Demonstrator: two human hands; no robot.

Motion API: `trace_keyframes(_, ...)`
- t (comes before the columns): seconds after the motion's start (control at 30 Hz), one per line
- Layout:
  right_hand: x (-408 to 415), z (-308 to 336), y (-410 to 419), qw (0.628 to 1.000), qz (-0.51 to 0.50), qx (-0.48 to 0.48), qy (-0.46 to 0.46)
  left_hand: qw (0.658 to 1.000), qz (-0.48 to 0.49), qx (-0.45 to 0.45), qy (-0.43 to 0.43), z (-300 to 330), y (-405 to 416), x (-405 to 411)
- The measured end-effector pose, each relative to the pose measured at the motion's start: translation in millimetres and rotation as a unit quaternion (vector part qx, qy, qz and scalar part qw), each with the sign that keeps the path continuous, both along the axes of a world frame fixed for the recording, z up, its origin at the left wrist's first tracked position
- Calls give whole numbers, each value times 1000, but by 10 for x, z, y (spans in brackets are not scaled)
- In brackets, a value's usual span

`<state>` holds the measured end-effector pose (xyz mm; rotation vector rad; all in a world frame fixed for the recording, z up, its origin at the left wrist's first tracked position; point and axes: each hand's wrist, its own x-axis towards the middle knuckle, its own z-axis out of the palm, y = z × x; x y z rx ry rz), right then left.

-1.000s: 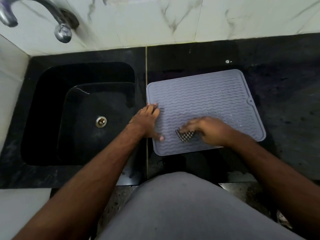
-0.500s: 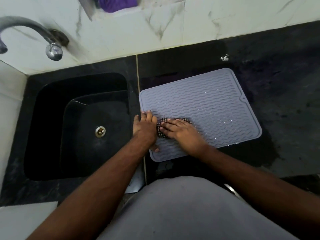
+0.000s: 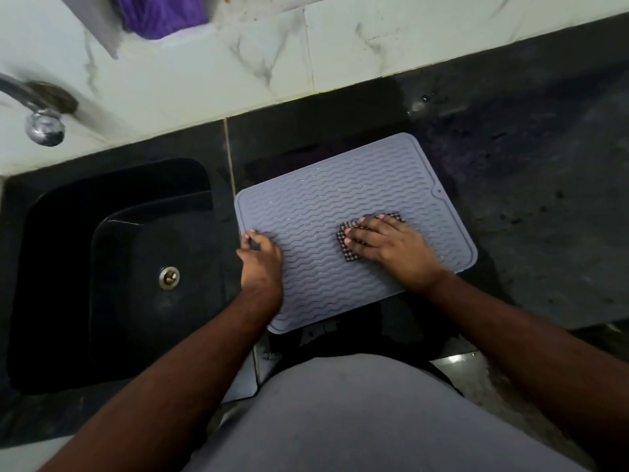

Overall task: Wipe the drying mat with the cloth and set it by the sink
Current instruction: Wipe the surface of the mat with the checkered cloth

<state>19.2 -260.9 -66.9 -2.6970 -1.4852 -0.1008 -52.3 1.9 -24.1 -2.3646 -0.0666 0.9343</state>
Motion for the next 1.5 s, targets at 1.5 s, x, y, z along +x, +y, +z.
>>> trace_keyframes(1.5, -1003, 1201, 1244, 588, -429, 468, 501, 704, 206, -626, -265, 331, 533, -375)
